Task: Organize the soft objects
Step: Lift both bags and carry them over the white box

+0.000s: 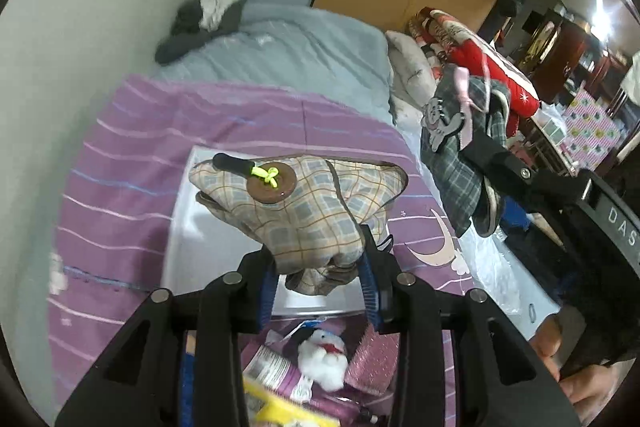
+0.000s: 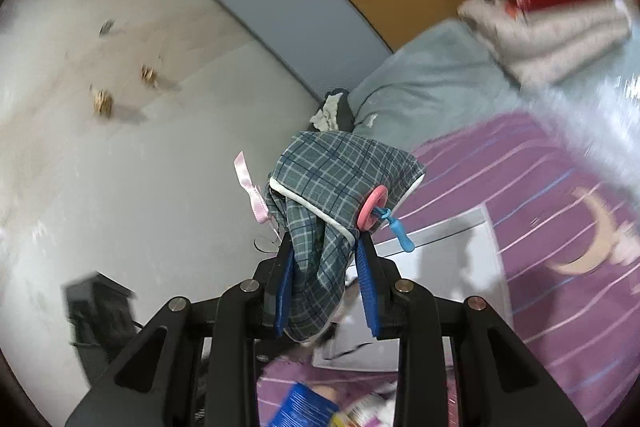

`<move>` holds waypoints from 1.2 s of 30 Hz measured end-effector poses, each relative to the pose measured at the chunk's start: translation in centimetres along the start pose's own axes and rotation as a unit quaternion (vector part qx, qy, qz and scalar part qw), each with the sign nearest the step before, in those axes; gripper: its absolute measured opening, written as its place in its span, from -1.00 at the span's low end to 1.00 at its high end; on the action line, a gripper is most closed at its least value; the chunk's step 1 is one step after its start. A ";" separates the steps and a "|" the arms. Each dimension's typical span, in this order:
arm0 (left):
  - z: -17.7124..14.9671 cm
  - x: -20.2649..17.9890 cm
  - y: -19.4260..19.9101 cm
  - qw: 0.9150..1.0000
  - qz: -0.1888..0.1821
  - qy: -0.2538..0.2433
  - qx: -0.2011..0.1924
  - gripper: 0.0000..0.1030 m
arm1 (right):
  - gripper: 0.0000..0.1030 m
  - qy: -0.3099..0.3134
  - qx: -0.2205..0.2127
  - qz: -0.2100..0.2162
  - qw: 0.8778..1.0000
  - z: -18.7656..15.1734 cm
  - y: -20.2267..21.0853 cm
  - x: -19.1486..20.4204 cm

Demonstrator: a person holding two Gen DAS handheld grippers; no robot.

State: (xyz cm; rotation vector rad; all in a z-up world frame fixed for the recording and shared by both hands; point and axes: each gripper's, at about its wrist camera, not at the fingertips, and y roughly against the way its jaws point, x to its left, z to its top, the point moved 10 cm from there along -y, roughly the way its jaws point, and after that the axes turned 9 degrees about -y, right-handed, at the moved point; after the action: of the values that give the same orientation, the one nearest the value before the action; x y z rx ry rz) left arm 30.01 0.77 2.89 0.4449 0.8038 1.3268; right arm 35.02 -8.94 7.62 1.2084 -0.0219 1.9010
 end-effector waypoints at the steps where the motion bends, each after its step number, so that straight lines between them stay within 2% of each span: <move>1: -0.4 0.5 -1.0 1.000 -0.007 0.006 0.003 -0.26 | -0.45 -0.013 0.001 0.007 1.000 -0.2 -0.8 -1.0; 4: -0.8 1.5 -3.3 1.000 -0.005 -0.004 0.003 -0.26 | -0.45 -0.010 0.008 -0.003 1.000 -1.4 -3.2 -3.3; 6: -1.3 2.2 -4.8 0.999 0.016 -0.031 0.005 -0.26 | -0.45 -0.004 0.013 -0.013 1.000 -2.4 -4.7 -4.5; 10: -2.7 2.8 -6.3 0.998 0.019 -0.064 0.012 -0.26 | -0.45 -0.021 0.027 -0.022 0.999 -4.7 -7.5 -7.2; 12: -3.9 3.4 -7.0 0.996 0.036 -0.078 0.025 -0.26 | -0.45 -0.024 0.031 -0.029 0.999 -5.6 -8.2 -8.2; 15: -5.7 3.8 -8.0 0.994 0.041 -0.090 0.047 -0.26 | -0.45 -0.016 0.033 -0.049 0.998 -6.6 -9.0 -9.1; 19: -7.3 4.0 -8.9 0.990 0.053 -0.111 0.068 -0.26 | -0.45 -0.018 0.038 -0.053 0.998 -7.3 -9.5 -9.9; 24: -8.0 6.2 -9.2 0.989 0.072 -0.091 0.089 -0.26 | -0.46 -0.035 0.049 -0.028 0.998 -7.5 -9.9 -10.2; 32: -8.5 7.0 -8.2 0.991 0.048 -0.072 0.105 -0.26 | -0.45 -0.043 0.069 -0.009 0.997 -8.2 -10.1 -10.1; 36: -8.9 7.8 -7.9 0.990 0.052 -0.059 0.121 -0.23 | -0.45 -0.044 0.073 -0.010 0.996 -8.5 -10.1 -10.3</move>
State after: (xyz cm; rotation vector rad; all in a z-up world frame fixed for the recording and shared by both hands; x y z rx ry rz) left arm 29.12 5.19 -10.64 0.7580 0.8554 1.2905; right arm 37.18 -5.59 -8.68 1.3857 0.0828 1.8577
